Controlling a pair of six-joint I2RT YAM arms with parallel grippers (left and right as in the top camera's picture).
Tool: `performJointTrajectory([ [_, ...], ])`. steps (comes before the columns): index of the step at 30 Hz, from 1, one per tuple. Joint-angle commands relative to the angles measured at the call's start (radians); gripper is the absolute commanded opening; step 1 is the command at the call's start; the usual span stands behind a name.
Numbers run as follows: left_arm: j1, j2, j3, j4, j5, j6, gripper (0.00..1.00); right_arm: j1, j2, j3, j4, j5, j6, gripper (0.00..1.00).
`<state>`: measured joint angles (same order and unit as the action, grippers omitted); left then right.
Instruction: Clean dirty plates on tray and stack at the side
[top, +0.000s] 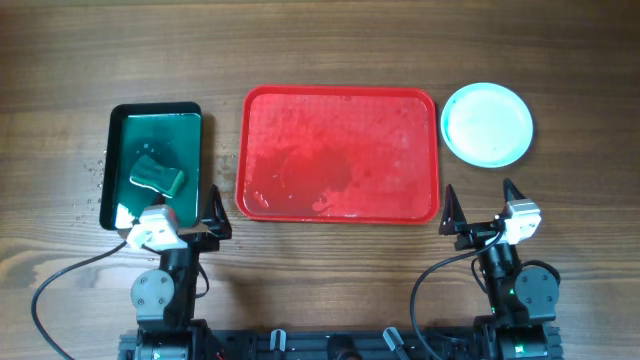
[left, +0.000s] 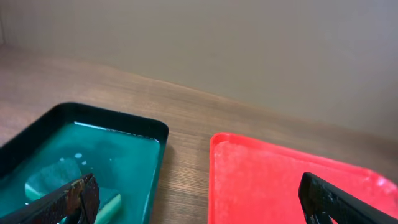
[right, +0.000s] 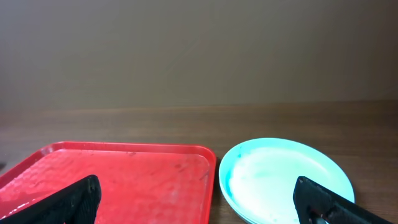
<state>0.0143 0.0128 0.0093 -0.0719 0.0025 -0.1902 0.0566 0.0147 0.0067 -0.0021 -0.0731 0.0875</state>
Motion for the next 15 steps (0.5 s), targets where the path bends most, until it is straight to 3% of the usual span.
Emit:
performJointTrajectory([
  [1,0.005,-0.01,-0.004,-0.006,0.031,0.082,1.0,0.002,-0.01,-0.002,0.003,0.015,-0.008,1.0],
  [15,0.005,-0.01,-0.004,-0.006,0.031,0.161,1.0,0.002,-0.01,-0.002,0.003,0.015,-0.009,1.0],
])
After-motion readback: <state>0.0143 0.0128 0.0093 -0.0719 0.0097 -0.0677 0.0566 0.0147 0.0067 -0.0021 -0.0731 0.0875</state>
